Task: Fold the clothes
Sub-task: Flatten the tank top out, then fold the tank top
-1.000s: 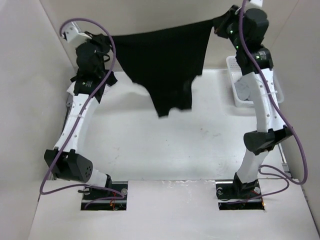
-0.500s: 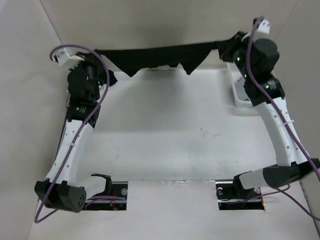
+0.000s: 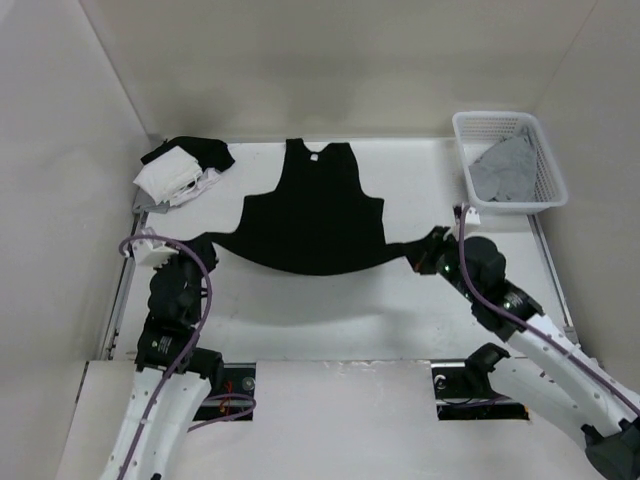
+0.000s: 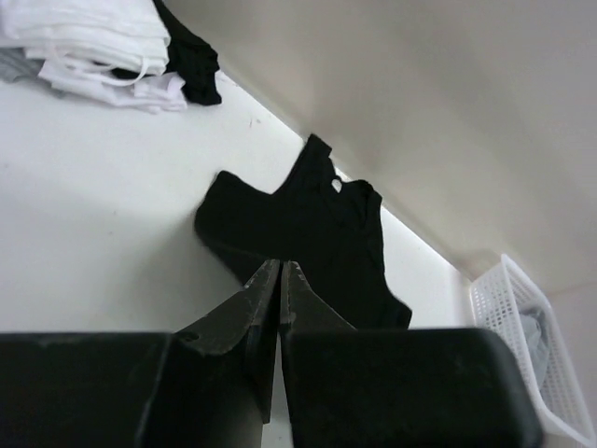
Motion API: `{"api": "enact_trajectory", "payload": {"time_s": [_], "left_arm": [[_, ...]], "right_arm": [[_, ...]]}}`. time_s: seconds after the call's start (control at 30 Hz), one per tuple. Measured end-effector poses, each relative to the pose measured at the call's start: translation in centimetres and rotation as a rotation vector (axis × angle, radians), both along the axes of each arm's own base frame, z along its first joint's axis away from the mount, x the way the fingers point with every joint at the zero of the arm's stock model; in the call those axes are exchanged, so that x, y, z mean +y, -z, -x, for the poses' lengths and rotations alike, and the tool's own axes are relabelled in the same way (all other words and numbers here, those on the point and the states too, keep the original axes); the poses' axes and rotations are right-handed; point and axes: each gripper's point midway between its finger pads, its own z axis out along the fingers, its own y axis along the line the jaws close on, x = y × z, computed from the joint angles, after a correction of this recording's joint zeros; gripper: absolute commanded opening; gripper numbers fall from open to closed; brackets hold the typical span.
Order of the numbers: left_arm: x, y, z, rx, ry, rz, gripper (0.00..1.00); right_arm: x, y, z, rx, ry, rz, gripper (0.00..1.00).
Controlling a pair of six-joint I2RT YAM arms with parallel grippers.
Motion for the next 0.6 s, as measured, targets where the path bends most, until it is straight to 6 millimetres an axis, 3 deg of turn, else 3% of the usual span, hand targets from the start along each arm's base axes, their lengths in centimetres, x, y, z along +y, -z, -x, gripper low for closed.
{"api": "enact_trajectory", "payload": {"time_s": [0.1, 0.23, 0.33, 0.4, 0.5, 0.6], "left_arm": [[0.2, 1.7, 1.8, 0.034, 0.000, 0.019, 0.02], [0.2, 6.3, 3.4, 0.193, -0.002, 0.050, 0.01], [0.2, 8.8, 4.7, 0.294, -0.002, 0.061, 0.01], [0.3, 9.6, 5.2, 0.328, -0.010, 0.071, 0.01], [0.4, 10.0, 5.1, 0.353, -0.028, 0.080, 0.01], [0.3, 10.0, 3.1, 0.379, -0.048, 0.080, 0.01]], "right_arm": [[0.1, 3.4, 3.0, 0.068, -0.020, -0.045, 0.00], [0.5, 7.6, 6.9, 0.195, -0.060, -0.077, 0.00], [1.4, 8.7, 9.9, 0.261, -0.121, -0.092, 0.01], [1.7, 8.8, 10.8, 0.279, -0.138, -0.092, 0.01], [1.9, 9.4, 10.4, 0.308, -0.113, -0.037, 0.01], [1.8, 9.4, 7.0, 0.324, -0.029, 0.029, 0.01]]}}
